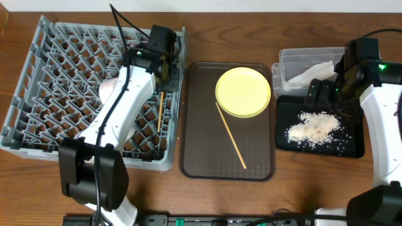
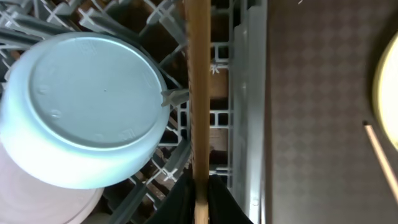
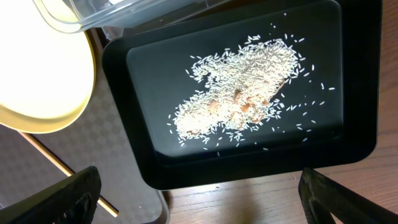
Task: Sort waste into correct bins and load items into the dishwasher
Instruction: 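Release the chopstick into the dish rack with the left gripper, then reach the left gripper to the tray and grasp the second chopstick, then carry the second chopstick to the rack and release it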
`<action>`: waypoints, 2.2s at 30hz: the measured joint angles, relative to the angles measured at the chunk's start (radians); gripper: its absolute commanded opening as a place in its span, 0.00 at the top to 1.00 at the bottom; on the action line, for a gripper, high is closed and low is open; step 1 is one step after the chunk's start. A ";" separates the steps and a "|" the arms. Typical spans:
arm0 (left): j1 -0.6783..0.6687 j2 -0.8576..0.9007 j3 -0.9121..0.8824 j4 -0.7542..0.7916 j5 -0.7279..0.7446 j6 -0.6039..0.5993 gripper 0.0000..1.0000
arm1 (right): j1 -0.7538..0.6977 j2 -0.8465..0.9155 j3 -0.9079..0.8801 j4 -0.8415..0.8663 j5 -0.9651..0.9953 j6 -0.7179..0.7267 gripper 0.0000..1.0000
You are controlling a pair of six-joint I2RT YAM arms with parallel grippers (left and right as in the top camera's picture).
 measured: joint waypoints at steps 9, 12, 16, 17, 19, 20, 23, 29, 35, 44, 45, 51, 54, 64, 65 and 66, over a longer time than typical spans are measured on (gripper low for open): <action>0.000 0.006 -0.001 -0.018 0.048 -0.013 0.34 | 0.000 0.000 0.000 0.000 0.000 0.000 0.01; -0.006 0.006 -0.001 -0.031 0.183 -0.061 0.34 | 0.000 0.000 0.000 0.000 0.000 0.000 0.01; -0.073 0.006 -0.017 -0.018 0.288 -0.171 0.34 | 0.000 0.000 0.000 0.001 0.000 0.000 0.01; -0.098 0.006 -0.022 -0.013 0.290 -0.203 0.34 | 0.000 0.000 0.000 0.001 0.000 0.000 0.01; -0.169 0.006 -0.032 0.000 0.270 -0.287 0.34 | 0.000 0.000 0.000 0.001 0.000 0.000 0.01; -0.203 0.008 -0.035 0.005 0.252 -0.327 0.34 | 0.000 0.000 0.000 0.001 0.000 0.000 0.01; -0.295 0.025 -0.038 0.024 0.199 -0.417 0.34 | 0.000 0.000 0.000 0.001 0.000 0.000 0.01; -0.465 0.137 -0.039 0.064 0.137 -0.575 0.34 | 0.000 0.000 0.000 0.000 0.000 0.000 0.01; -0.547 0.280 -0.041 0.079 0.127 -0.666 0.39 | 0.000 0.000 0.000 0.000 0.000 0.000 0.01; -0.554 0.304 -0.043 0.079 0.124 -0.693 0.79 | 0.000 0.000 0.000 0.000 0.000 0.000 0.01; -0.554 0.304 -0.043 0.079 0.124 -0.696 0.80 | 0.000 0.000 0.000 0.000 0.000 0.000 0.01; -0.532 0.304 -0.043 0.059 0.125 -0.692 0.92 | 0.000 0.000 0.000 -0.007 0.000 0.000 0.01; -0.492 0.304 -0.043 0.055 0.127 -0.677 0.92 | 0.000 0.000 0.000 -0.007 0.000 0.000 0.01; -0.255 0.179 -0.048 0.047 0.124 -0.450 0.92 | 0.000 0.000 0.000 -0.008 0.000 0.000 0.01; -0.238 0.136 -0.048 0.046 0.123 -0.418 0.92 | 0.000 0.000 0.000 -0.008 0.000 0.000 0.01; -0.229 0.102 -0.048 0.045 0.123 -0.396 0.92 | 0.000 0.000 0.000 -0.008 0.000 0.000 0.01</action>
